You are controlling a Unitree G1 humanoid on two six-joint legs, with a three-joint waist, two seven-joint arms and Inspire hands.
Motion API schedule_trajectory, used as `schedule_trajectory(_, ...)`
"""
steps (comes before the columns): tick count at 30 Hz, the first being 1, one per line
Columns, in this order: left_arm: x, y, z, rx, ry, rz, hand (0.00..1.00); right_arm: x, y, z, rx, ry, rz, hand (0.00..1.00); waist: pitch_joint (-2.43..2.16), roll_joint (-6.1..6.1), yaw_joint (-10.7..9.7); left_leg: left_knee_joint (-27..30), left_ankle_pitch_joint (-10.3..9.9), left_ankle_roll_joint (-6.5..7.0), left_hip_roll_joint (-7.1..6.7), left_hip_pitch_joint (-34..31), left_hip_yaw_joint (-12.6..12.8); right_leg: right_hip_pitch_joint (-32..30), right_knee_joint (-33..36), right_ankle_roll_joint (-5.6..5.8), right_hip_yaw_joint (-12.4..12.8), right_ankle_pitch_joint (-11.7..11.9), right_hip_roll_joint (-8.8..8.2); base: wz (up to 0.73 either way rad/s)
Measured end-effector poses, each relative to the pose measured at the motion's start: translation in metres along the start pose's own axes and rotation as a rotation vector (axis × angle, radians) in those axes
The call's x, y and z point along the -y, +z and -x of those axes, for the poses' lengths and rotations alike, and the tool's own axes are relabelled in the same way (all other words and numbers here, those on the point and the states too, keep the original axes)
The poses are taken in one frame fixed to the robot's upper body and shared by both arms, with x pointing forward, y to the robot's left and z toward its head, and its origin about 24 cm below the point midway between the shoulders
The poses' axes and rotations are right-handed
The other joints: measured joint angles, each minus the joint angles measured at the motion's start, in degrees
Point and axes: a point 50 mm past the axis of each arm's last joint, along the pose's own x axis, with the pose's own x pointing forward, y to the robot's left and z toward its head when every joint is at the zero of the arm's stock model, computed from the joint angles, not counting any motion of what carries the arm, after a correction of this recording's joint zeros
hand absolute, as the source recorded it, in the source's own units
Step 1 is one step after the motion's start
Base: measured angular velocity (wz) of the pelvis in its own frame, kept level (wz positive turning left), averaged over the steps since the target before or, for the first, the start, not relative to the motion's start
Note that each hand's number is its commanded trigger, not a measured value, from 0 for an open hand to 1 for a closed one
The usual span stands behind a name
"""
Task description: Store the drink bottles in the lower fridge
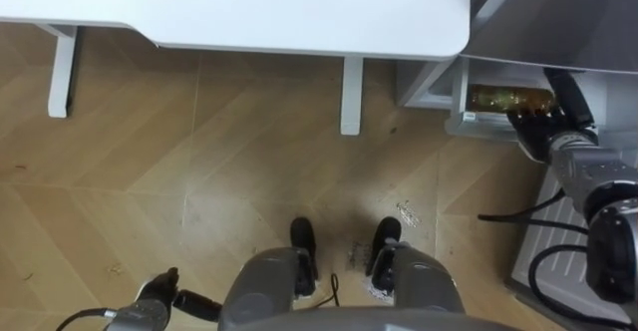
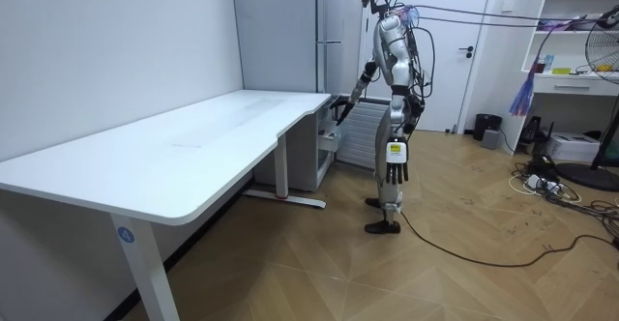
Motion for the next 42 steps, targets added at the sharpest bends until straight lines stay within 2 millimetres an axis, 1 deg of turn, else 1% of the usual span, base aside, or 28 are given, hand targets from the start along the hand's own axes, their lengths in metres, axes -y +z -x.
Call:
schedule_trajectory(10,-0.001,-0.001,0.000,-0.003,0.003,0.001,0.00,0.003,0.004,0.001,0.008,-0.002,0.003,0.00,-0.01,0.02,0.11,0.02,0.00,0.00,-0.05,0.22,-0.01,0.12,0.18,0.00,-0.05,0.00,-0.10,0.00)
schedule_trajectory(16,-0.003,-0.003,0.000,-0.010,0.007,0.006,0.00,0.014,0.012,0.003,0.023,-0.006,0.010,0.00,0.00,-0.11,-0.27,-0.12,-0.02,0.01,-0.08,2.15,-0.18,2.25,-0.10,0.16,0.04,-0.16,-0.10,0.01)
schedule_trajectory(19,-0.005,-0.003,0.000,-0.005,0.013,0.006,0.00,0.021,0.022,0.005,0.038,-0.004,0.020,0.00,-0.01,-0.45,-0.35,-0.12,-0.02,0.01,-0.05,2.42,-0.21,2.50,-0.09,0.17,0.23,-0.15,-0.02,0.00)
schedule_trajectory(20,-0.007,-0.004,0.000,-0.004,0.017,0.004,0.00,0.027,0.027,0.007,0.047,-0.012,0.027,0.00,-0.02,-0.74,-0.43,-0.19,-0.02,0.01,-0.04,3.03,-0.21,3.16,-0.22,0.17,0.19,-0.16,0.02,0.00)
schedule_trajectory(21,-0.009,-0.007,0.001,-0.006,0.024,0.002,0.00,0.032,0.030,0.008,0.053,-0.023,0.029,0.00,-0.29,-1.17,-0.58,-0.26,-0.04,-0.01,-0.02,3.37,-0.12,3.48,-0.21,0.16,0.18,-0.23,0.07,0.00)
schedule_trajectory(22,-0.011,-0.008,0.001,-0.006,0.029,0.002,0.00,0.033,0.031,0.008,0.055,-0.024,0.031,0.00,-0.27,-1.36,-0.73,-0.31,-0.06,-0.04,-0.03,3.56,-0.09,3.68,-0.30,0.16,0.18,-0.22,0.13,0.00)
schedule_trajectory(24,-0.012,-0.012,0.001,-0.010,0.038,0.001,0.00,0.039,0.034,0.010,0.062,-0.035,0.035,0.00,-0.48,-1.85,-1.79,-0.34,-0.15,-0.17,0.01,4.18,-0.09,4.82,-1.39,0.11,0.13,0.06,0.63,-0.03)
schedule_trajectory(26,-0.012,-0.013,0.001,-0.009,0.046,0.001,0.00,0.044,0.035,0.011,0.063,-0.049,0.034,0.00,-0.59,-2.03,-2.01,-0.34,-0.24,-0.29,0.23,4.56,-0.08,5.58,-2.29,-0.01,0.18,0.55,1.08,-0.06)
schedule_trajectory(28,-0.013,-0.011,0.001,-0.001,0.049,-0.003,0.00,0.051,0.036,0.012,0.070,-0.063,0.017,0.00,-0.71,-1.89,-2.57,-0.18,-0.36,-0.41,0.43,4.76,-0.34,6.16,-3.17,-0.07,0.13,0.90,1.41,-0.03)
schedule_trajectory(30,-0.013,-0.011,0.001,0.001,0.054,-0.003,0.00,0.061,0.039,0.015,0.080,-0.084,0.003,0.00,-0.82,-1.49,-2.30,0.28,-0.63,-0.60,0.86,4.80,-0.34,6.69,-3.99,-0.28,0.12,1.46,1.90,-0.07)
schedule_trajectory(33,-0.013,-0.012,0.001,-0.003,0.052,-0.007,0.00,0.081,0.041,0.021,0.094,-0.132,-0.017,0.00,-1.01,-0.92,-1.85,1.00,-1.11,-0.81,1.17,4.93,-0.26,7.12,-3.83,-0.37,0.12,1.38,2.12,-0.01)
schedule_trajectory(34,-0.013,-0.012,0.001,-0.004,0.051,-0.007,0.00,0.085,0.040,0.022,0.093,-0.140,-0.017,0.00,-1.00,-0.84,-1.81,1.06,-1.16,-0.83,1.19,4.93,-0.26,7.12,-3.72,-0.40,0.12,1.30,2.12,0.00)
schedule_trajectory(36,-0.012,-0.012,0.001,-0.005,0.047,-0.007,0.00,0.098,0.032,0.025,0.077,-0.174,-0.019,0.00,-0.94,-0.68,-1.84,1.68,-1.47,-0.88,1.25,4.79,-0.26,6.84,-2.88,-0.48,0.18,0.93,2.05,0.00)
schedule_trajectory(38,-0.010,-0.013,0.001,-0.008,0.042,-0.005,0.00,0.105,0.026,0.026,0.067,-0.198,-0.025,0.00,-0.82,-0.43,-1.89,2.95,-2.28,-0.82,1.33,4.54,-0.27,6.44,-1.48,-0.40,0.28,0.16,1.87,-0.04)
schedule_trajectory(39,-0.008,-0.012,0.001,-0.006,0.039,-0.003,0.00,0.107,0.023,0.026,0.062,-0.210,-0.030,0.00,-0.85,-0.22,-1.88,3.94,-2.83,-0.75,1.31,4.06,-0.26,5.74,-0.45,-0.30,0.50,-0.50,1.61,-0.04)
schedule_trajectory(42,-0.006,-0.012,0.001,0.001,0.035,-0.002,0.00,0.109,0.017,0.026,0.053,-0.228,-0.036,0.00,-0.91,-0.02,-1.94,5.52,-3.49,-0.57,1.31,3.11,-0.34,4.58,1.36,-0.21,0.88,-1.00,1.37,-0.05)
